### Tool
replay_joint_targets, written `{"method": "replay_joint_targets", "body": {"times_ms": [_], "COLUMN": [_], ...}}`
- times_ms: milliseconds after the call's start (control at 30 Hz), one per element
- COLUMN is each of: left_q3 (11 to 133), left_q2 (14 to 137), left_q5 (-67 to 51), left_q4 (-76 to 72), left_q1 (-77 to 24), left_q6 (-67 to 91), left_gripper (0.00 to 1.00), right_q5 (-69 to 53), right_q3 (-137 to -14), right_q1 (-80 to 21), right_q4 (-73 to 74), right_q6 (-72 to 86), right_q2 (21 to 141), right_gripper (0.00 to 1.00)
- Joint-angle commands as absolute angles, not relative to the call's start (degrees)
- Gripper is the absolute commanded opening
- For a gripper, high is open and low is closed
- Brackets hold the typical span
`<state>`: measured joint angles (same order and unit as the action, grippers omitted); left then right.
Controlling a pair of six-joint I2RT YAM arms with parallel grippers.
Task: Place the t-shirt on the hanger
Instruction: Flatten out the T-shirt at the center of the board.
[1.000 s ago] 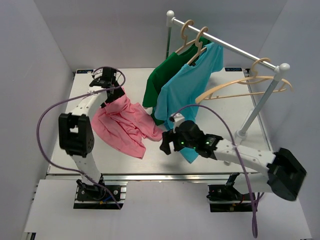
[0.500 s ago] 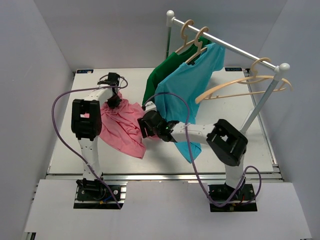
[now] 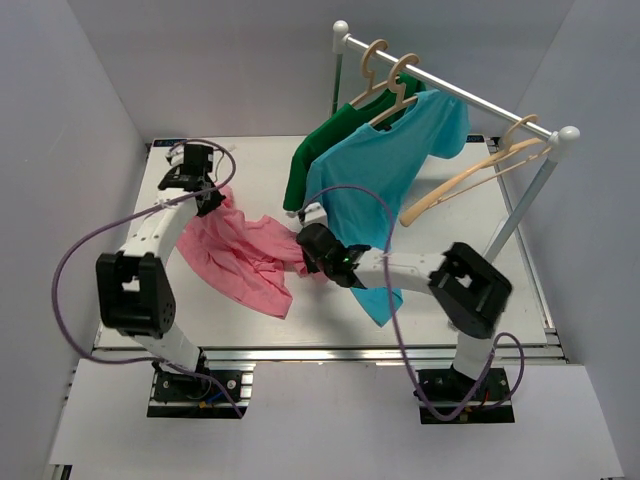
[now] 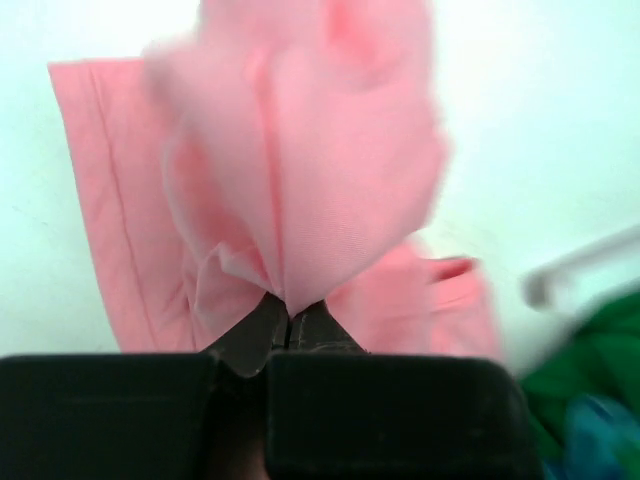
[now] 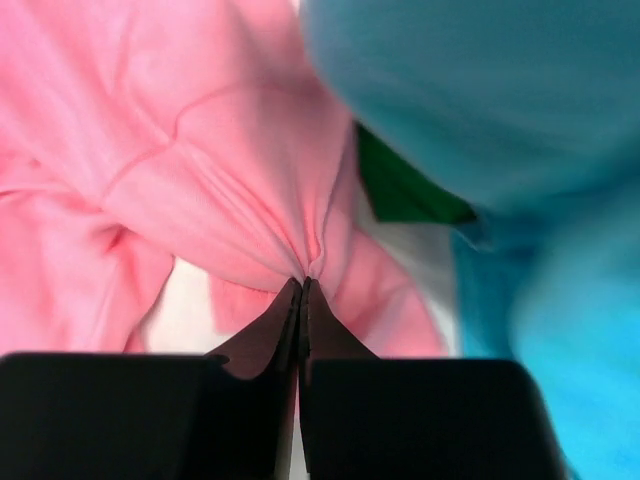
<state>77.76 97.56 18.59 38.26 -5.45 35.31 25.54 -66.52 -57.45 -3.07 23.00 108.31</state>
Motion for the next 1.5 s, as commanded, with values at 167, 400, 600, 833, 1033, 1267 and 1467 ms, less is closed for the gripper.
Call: {"method": "replay_joint_targets", "body": {"times_ms": [167,400,600,833,1033,1267,1467], "left_q3": [76.0,82.1,95.9,96.2,91.5,71.3,53.7], "left_q2": [71.8,51.8,50.5,65.4,77.6,75.2,66.7], "left_q5": [11.6,7.1,6.4,-6.7,-16.9,-4.6,6.4], "left_q4": [37.5,36.6,37.3,34.8,29.9,32.5,44.8], "left_q1": [-5.4,-5.4,-5.4,-5.4,-5.4,-5.4,-5.4], "left_q6": [31.7,30.8,29.4,29.3,28.5,31.3,44.6], "left_gripper": [0.00,0.00,0.00,0.00,0.00,0.98,0.98], "right_q5": [24.3,18.5,3.9,28.6,36.2,18.4,12.3], "right_q3": [-58.3,-59.8,-64.8,-62.7,-61.7,-53.2,-52.3], "right_q1": [-67.0,-74.4,-75.2,-75.2,-75.1,-75.2,-75.3], "right_q4": [-8.9,-6.1,-1.9,-0.4,5.5,5.0,3.8], "right_q6": [10.3,5.6,4.5,8.0,10.0,17.1,22.1], "right_q2": [78.4,59.2,55.5,57.1,58.0,69.3,80.9], "right_gripper": [0.00,0.00,0.00,0.00,0.00,0.00,0.05]}}
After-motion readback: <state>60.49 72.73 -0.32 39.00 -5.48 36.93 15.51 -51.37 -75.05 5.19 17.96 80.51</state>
